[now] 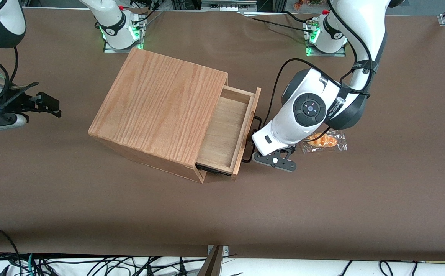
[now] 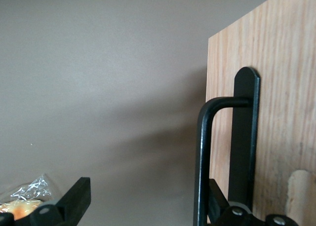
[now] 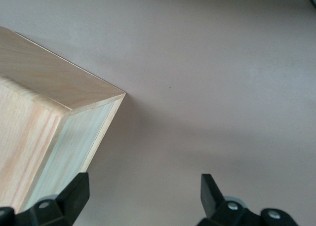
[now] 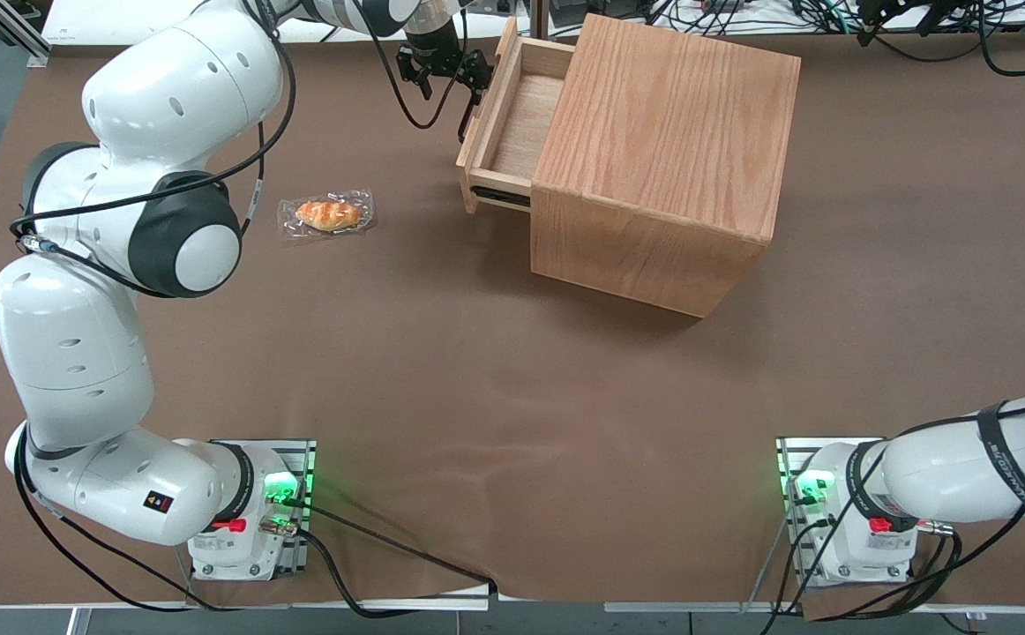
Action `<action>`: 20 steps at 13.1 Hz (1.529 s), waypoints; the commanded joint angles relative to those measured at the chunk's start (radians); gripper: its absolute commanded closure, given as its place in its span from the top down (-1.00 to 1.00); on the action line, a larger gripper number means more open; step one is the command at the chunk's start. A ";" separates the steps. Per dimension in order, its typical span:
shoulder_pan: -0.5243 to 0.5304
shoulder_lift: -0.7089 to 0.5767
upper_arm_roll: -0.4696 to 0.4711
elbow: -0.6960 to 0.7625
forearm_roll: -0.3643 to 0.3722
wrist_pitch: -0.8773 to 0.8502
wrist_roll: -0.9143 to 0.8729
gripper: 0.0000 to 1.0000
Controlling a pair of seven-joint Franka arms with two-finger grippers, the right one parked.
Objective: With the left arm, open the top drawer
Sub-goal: 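Hold the left gripper at the opened drawer handle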
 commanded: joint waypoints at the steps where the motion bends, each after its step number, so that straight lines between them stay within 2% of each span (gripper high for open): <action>1: 0.033 -0.019 0.019 -0.038 0.036 -0.048 0.054 1.00; 20: 0.037 -0.061 0.024 -0.029 0.034 -0.085 0.092 1.00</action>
